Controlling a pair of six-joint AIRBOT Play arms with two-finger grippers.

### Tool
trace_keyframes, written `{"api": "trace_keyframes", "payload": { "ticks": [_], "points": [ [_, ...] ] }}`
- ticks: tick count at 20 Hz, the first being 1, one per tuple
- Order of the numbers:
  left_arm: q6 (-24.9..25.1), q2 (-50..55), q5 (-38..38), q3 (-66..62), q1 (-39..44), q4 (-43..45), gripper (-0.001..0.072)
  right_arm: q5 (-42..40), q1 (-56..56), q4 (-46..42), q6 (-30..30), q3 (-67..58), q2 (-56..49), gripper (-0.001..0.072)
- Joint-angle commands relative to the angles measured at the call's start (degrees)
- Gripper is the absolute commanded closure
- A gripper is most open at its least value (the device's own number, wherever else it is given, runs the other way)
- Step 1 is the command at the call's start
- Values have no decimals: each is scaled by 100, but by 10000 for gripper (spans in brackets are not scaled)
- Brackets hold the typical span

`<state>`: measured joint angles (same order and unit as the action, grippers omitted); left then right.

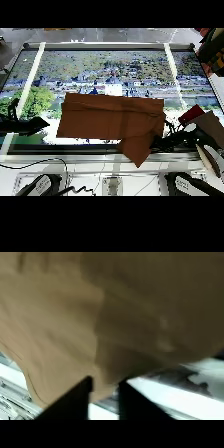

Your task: Fold the clothes and pants, and hang the long-sleeved shirts on hangers.

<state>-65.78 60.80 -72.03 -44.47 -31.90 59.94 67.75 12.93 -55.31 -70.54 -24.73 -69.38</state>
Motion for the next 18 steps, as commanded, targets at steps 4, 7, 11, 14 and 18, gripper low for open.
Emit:
{"api": "trace_keyframes", "payload": {
  "ticks": [4, 7, 11, 14, 18],
  "points": [
    [22, 17, 96, 376, -11, -2, 227, -358, 0, 170, 579, -35, 103, 698],
    [96, 262, 109, 612, -9, 0, 227, -328, 0, 179, 573, -50, 514, 698],
    [673, 837, 505, 861, -9, -516, 228, -289, 0, 564, 573, -50, 815, 698],
    [992, 1375, 798, 863, -9, -861, 227, -286, 0, 927, 573, -50, 828, 698],
    [1471, 1864, 802, 863, -7, -863, 315, -286, 0, 1032, 577, -59, 833, 698]
  ]
}}
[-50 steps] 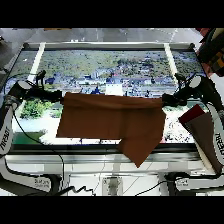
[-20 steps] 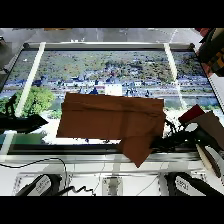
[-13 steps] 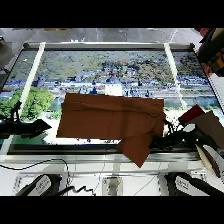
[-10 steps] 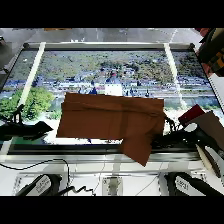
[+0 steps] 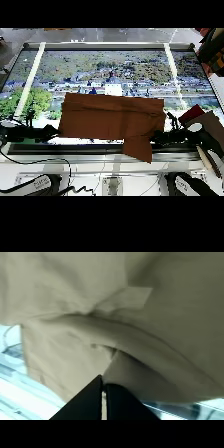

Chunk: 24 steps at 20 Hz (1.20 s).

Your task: Fold the clothes and pants, and hang the long-sleeved shirts on hangers.

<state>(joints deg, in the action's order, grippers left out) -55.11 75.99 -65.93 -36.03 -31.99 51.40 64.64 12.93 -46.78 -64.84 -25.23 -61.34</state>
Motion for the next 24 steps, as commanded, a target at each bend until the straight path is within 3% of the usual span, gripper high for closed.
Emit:
{"api": "trace_keyframes", "payload": {
  "ticks": [1, 3, 7, 9, 11, 14, 17, 20, 22, 23, 24],
  "points": [
    [507, 396, 188, 20, 0, -13, 424, 24, 0, 179, 7, -9, 28, 698],
    [715, 391, 155, 7, 0, -321, 691, 57, 0, 184, 4, -42, 48, 698],
    [2083, 382, -1058, -518, 0, -2118, 690, 540, 0, 181, 2, -638, 306, 699],
    [2164, 382, -1475, -1005, 0, -3235, 689, 586, 0, 188, -33, -1172, 483, 698],
    [2170, 382, -1360, -1451, 83, -4218, 691, 280, 0, 236, -243, -1714, 525, 698],
    [2033, 382, -4, -2000, 616, -4409, 692, -1440, -13, 393, -868, -2079, 422, 698],
    [1982, 400, 2361, -2092, 1578, -4409, 691, -3202, -181, 686, -1504, -2090, -15, 699],
    [2002, 531, 4380, -2092, 2452, -4415, 690, -4837, -531, 1235, -1615, -2094, -761, 698],
    [2002, 706, 5547, -2094, 2881, -4415, 686, -5331, -632, 1508, -1613, -2245, -1279, 698],
    [2002, 824, 5914, -2094, 3032, -4413, 559, -5322, -667, 1499, -1609, -2382, -1537, 627],
    [2002, 949, 5980, -2094, 3132, -4413, 168, -5202, -693, 1493, -1602, -2522, -1759, 356]
  ]
}}
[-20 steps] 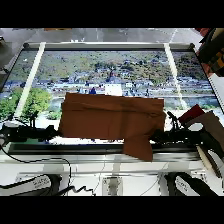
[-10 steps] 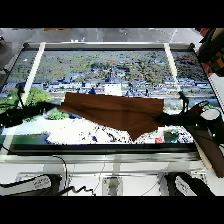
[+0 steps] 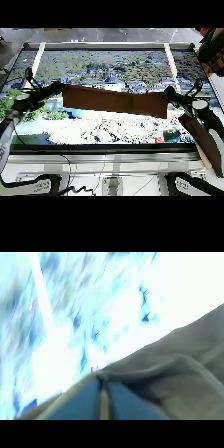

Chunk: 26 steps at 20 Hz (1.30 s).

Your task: Fold the clothes and pants, and hang the long-sleeved shirts on hangers.

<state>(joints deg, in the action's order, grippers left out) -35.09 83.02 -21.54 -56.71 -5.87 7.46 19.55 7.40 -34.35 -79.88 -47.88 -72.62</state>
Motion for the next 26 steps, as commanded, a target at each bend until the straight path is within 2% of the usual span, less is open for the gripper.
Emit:
{"api": "trace_keyframes", "payload": {
  "ticks": [1, 2, 5, 7, 8, 9, 11, 12, 13, 15, 18, 21, 22, 23, 24, 25, 26],
  "points": [
    [0, 337, 1491, -24, 573, 2, -7, -501, -140, 179, 20, -393, -780, 126],
    [-4, 374, 1292, -24, 584, 118, -10, -195, -136, -31, 140, -535, -863, 89],
    [-7, 361, 833, -20, 413, 201, -9, 555, -136, -1086, 155, -835, -831, 90],
    [-358, 363, 229, -20, 94, 629, -4, 1117, -136, -1705, 153, -1025, -813, 90],
    [-879, 367, -122, -20, -101, 1303, -3, 1320, -136, -1858, 153, -1082, -813, 90],
    [-1600, 372, -457, -22, -295, 2186, -3, 1443, -136, -1893, 153, -1102, -815, 90],
    [-3254, 385, -1438, -79, -726, 4308, -3, 1528, -138, -1891, 151, -1104, -815, 92],
    [-3654, 422, -1967, -157, -870, 4953, -3, 1537, -138, -1882, 151, -1104, -820, 92],
    [-3707, 498, -2426, -258, -984, 5134, -3, 1532, -138, -1878, 149, -1104, -831, 94],
    [-3650, 704, -2889, -507, -1084, 4819, -4, 1534, -138, -1875, 149, -1104, -841, 97],
    [-3364, 1126, -2883, -981, -905, 4098, -4, 1558, -144, -1816, 136, -1104, -841, 98],
    [-3364, 1751, -2874, -1502, -498, 3958, -2, 1714, -212, -1801, 120, -1104, -841, 107],
    [-3362, 1921, -2861, -1641, -365, 3958, 9, 1801, -275, -1801, 120, -1104, -841, 181],
    [-3355, 2070, -2855, -1788, -234, 3958, 113, 1838, -369, -1803, 127, -1104, -841, 311],
    [-3346, 2151, -2822, -1904, -131, 3965, 304, 1816, -479, -1803, 127, -1106, -839, 462],
    [-3344, 2166, -2761, -2000, -57, 3963, 544, 1733, -623, -1803, 129, -1106, -839, 589],
    [-3276, 2129, -2761, -2090, -31, 3963, 686, 1617, -785, -1803, 131, -1106, -839, 695]
  ]
}}
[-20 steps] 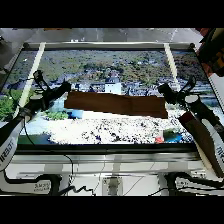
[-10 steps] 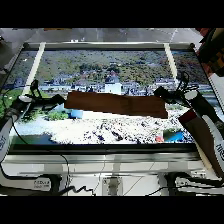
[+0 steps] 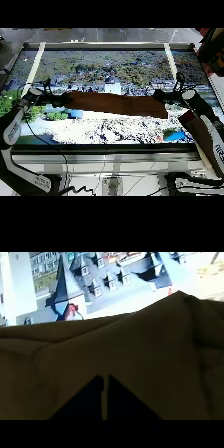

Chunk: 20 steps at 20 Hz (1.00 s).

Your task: Fold the clothes and pants, and hang the long-sleeved shirts on hangers.

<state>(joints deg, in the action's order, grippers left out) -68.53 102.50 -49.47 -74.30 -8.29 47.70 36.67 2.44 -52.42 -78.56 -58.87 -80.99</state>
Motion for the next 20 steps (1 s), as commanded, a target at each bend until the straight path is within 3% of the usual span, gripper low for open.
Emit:
{"api": "trace_keyframes", "payload": {
  "ticks": [1, 5, 10, 17, 20],
  "points": [
    [160, 116, -55, -420, 212, -55, 690, -229, -476, 4, -2, -17, -4, 698],
    [192, -763, -1156, -581, 181, 713, 691, -522, -1351, 17, -105, -199, -96, 700],
    [190, -2374, -3095, -579, 210, 881, 690, -557, -2721, 48, -1012, -896, -846, 700],
    [190, -3764, -2835, -577, 249, 892, 690, -614, -4708, 1471, -1294, -2330, -2286, 700],
    [186, -3755, -2835, -575, 254, 874, 690, -610, -5007, 1119, -1281, -2518, -2253, 699]
  ]
}}
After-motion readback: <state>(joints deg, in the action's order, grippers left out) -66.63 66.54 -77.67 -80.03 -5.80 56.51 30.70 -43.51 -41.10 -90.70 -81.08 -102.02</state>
